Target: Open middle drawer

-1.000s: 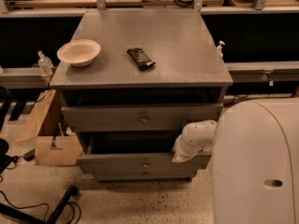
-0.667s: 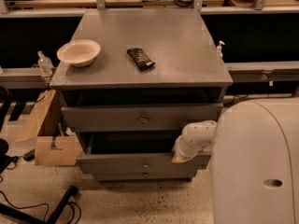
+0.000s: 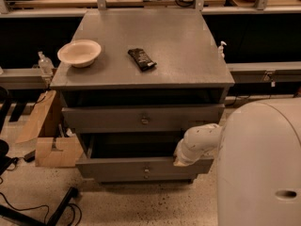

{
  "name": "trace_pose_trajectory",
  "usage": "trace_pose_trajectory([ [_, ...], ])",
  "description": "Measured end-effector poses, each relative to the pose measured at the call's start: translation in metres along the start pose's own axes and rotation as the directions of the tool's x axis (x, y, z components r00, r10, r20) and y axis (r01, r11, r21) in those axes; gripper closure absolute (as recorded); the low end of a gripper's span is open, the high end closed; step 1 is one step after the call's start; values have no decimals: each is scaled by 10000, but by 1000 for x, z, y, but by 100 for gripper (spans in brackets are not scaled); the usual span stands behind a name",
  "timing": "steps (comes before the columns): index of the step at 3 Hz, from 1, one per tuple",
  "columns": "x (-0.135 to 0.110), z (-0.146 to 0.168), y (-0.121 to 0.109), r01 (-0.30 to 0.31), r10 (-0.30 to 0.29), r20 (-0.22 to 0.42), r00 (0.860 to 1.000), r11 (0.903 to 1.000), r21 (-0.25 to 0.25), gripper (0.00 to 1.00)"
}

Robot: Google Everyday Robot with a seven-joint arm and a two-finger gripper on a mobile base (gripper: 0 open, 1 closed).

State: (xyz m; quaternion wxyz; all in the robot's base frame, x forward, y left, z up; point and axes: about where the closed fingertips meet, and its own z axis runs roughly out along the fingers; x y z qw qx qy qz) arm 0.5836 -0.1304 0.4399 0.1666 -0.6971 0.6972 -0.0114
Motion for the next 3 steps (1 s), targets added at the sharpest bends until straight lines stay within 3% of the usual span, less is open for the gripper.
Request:
trace_pose_trajectory([
  [1, 0, -10, 20, -99, 101, 101, 9999, 9997, -207, 100],
  [3, -1, -4, 21, -148, 153, 148, 9998, 9993, -331, 100],
])
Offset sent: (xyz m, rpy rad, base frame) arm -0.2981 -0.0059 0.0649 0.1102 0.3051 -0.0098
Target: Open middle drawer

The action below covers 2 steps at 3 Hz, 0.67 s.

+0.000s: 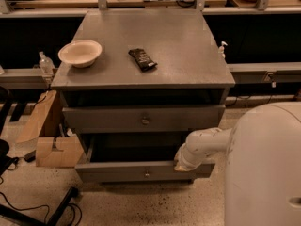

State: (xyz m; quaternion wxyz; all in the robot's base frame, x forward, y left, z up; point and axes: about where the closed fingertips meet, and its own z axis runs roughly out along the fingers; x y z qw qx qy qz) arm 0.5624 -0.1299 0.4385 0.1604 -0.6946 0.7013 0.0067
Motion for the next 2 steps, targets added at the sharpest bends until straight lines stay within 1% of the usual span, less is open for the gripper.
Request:
trace_pose_trajectory([
  [1, 0, 0, 0, 0, 0, 0, 10000, 10000, 0, 100],
  [2, 3, 3, 45, -295, 289, -87, 9995, 9956, -892, 100],
])
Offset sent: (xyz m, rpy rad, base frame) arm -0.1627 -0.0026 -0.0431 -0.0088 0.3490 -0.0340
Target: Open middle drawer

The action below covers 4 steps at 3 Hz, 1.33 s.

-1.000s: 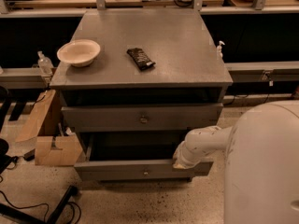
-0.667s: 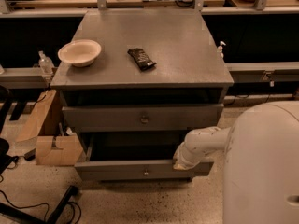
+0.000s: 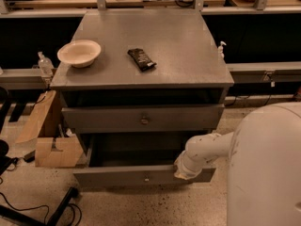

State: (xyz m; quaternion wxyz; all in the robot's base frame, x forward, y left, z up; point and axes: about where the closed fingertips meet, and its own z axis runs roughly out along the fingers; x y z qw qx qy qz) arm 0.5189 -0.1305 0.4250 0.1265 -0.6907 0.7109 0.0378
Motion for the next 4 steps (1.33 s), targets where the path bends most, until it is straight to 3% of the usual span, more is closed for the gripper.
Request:
trace_pose_trajectory([
  [4, 0, -8, 18, -90, 90, -6, 10000, 9994, -341, 100],
])
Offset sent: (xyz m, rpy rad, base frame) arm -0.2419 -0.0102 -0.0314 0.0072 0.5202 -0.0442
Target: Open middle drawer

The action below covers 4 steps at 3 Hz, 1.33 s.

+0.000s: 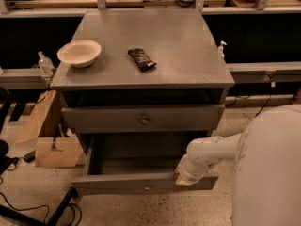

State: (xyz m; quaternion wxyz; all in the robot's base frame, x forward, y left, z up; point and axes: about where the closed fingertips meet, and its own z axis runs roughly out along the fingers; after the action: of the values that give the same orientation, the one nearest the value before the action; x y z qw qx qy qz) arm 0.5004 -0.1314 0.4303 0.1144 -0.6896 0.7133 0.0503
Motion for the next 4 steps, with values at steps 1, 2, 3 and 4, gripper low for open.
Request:
trace_pose_trajectory([
  [1, 1, -1, 22, 7, -8, -18, 10000, 9992, -412, 100],
  [2, 1, -2, 22, 7, -8, -18, 10000, 9991, -413, 100],
  [3, 1, -2, 22, 7, -8, -18, 10000, 9991, -413, 100],
  [4, 6, -3, 56, -13, 18, 56, 10000, 9950, -1002, 100],
])
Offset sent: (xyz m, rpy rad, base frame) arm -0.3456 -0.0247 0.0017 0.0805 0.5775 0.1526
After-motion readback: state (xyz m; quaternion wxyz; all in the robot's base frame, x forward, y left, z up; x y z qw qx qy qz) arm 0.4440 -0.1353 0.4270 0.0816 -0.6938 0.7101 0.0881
